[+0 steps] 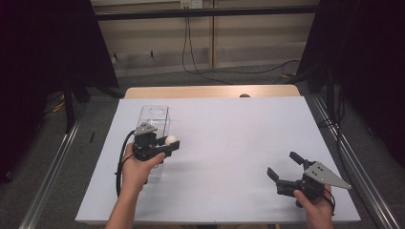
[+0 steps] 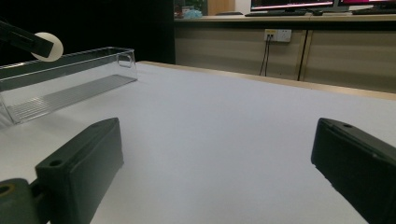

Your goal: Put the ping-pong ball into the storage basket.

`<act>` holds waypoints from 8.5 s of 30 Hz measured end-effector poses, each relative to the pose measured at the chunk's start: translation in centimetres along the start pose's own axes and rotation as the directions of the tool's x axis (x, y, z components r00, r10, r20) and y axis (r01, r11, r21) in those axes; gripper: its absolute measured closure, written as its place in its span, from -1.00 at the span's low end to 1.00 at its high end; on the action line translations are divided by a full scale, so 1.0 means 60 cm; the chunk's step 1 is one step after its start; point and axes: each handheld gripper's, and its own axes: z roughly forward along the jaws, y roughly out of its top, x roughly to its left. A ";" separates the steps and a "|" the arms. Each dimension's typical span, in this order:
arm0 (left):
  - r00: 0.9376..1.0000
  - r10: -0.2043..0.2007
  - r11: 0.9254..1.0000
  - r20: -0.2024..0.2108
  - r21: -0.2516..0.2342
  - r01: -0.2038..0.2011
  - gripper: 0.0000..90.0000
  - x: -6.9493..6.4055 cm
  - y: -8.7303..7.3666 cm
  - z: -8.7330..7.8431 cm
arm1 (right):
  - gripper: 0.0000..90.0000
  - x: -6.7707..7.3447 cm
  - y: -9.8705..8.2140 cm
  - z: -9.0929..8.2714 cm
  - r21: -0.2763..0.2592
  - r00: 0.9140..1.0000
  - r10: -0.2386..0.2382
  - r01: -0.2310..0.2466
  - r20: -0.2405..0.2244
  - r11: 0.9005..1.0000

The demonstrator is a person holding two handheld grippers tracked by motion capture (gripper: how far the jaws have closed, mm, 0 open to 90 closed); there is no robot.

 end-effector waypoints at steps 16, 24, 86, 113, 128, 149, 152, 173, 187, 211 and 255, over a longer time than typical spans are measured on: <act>1.000 -0.010 1.000 -0.009 -0.002 0.010 0.14 0.008 0.003 -0.009 | -0.96 0.000 0.000 0.000 0.000 1.000 -0.002 0.002 -0.003 1.000; 1.000 -0.016 1.000 -0.021 -0.005 0.016 0.14 0.012 0.003 -0.015 | -0.96 0.001 0.000 0.000 -0.002 1.000 -0.003 0.003 -0.004 1.000; 0.999 -0.039 0.999 -0.037 0.011 0.039 0.14 0.036 0.004 -0.030 | -0.96 -0.001 0.001 -0.001 -0.004 1.000 -0.006 0.006 -0.004 1.000; 0.996 -0.056 0.998 -0.069 -0.002 0.056 0.14 0.052 -0.002 -0.042 | -0.96 -0.003 0.001 -0.003 -0.004 1.000 -0.004 0.004 -0.003 1.000; 0.995 -0.056 0.998 -0.080 -0.004 0.056 0.14 0.061 -0.006 -0.046 | -0.96 -0.002 0.001 -0.003 -0.005 1.000 0.004 -0.004 0.004 1.000; 0.994 -0.072 0.997 -0.084 -0.017 0.071 0.14 0.067 -0.010 -0.047 | -0.96 -0.001 0.001 -0.003 -0.004 1.000 0.000 0.000 -0.001 1.000; 0.995 -0.056 0.998 -0.088 -0.004 0.056 0.14 0.071 -0.012 -0.048 | -0.96 -0.001 0.001 -0.003 -0.010 1.000 0.000 0.000 -0.002 1.000; 0.989 -0.065 0.998 -0.132 -0.012 0.064 0.14 0.078 -0.025 -0.042 | -0.96 -0.001 0.001 -0.003 -0.010 1.000 -0.004 0.004 -0.002 1.000; 0.988 -0.050 0.999 -0.147 -0.008 0.049 0.14 0.080 -0.026 -0.038 | -0.96 -0.002 0.001 -0.006 -0.009 1.000 -0.004 0.004 0.003 1.000; 0.986 -0.048 0.999 -0.157 -0.022 0.045 0.13 0.088 -0.036 -0.042 | -0.96 -0.002 0.000 -0.007 -0.007 1.000 -0.002 0.002 0.006 1.000; 0.987 -0.046 0.975 -0.154 -0.221 0.011 -0.94 0.089 -0.076 -0.092 | -0.96 -0.002 -0.001 -0.006 -0.004 1.000 -0.007 0.007 0.008 1.000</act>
